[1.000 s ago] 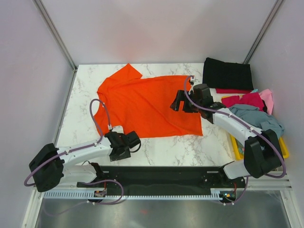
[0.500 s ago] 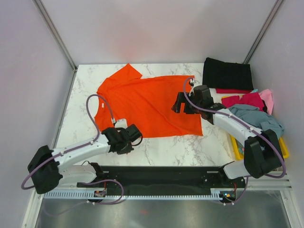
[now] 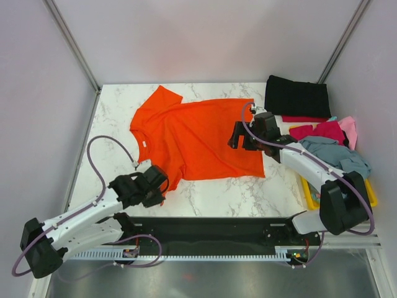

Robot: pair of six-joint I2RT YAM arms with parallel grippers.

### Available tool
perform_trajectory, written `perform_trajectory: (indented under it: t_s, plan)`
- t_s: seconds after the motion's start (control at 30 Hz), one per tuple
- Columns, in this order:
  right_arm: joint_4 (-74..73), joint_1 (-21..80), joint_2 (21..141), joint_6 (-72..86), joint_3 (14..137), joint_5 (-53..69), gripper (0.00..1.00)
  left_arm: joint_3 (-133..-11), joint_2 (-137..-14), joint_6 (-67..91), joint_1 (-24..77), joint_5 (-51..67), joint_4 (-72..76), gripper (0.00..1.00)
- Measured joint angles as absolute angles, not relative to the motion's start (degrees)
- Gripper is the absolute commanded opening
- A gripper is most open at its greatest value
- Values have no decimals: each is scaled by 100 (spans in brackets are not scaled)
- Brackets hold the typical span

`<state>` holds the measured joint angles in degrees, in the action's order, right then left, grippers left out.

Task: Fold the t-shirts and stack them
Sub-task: Fold the tshirt

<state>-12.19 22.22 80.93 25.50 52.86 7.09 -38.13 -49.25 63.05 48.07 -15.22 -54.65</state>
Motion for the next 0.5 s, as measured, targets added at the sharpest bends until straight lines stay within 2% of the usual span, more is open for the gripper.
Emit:
perform_trajectory:
  t_s: [0.2, 0.33, 0.5]
  plan:
    - [-1710, 1911, 7179, 2832, 4683, -104, 98, -2814, -4578, 6386, 4797, -987, -5306, 5]
    - [-1850, 1844, 6692, 2971, 4375, -193, 98, -2851, -4497, 6388, 4755, -1026, -5166, 3]
    - [-1861, 1855, 7054, 3037, 4292, 23, 98, -3413, -5002, 5948, 3942, -991, -4936, 2]
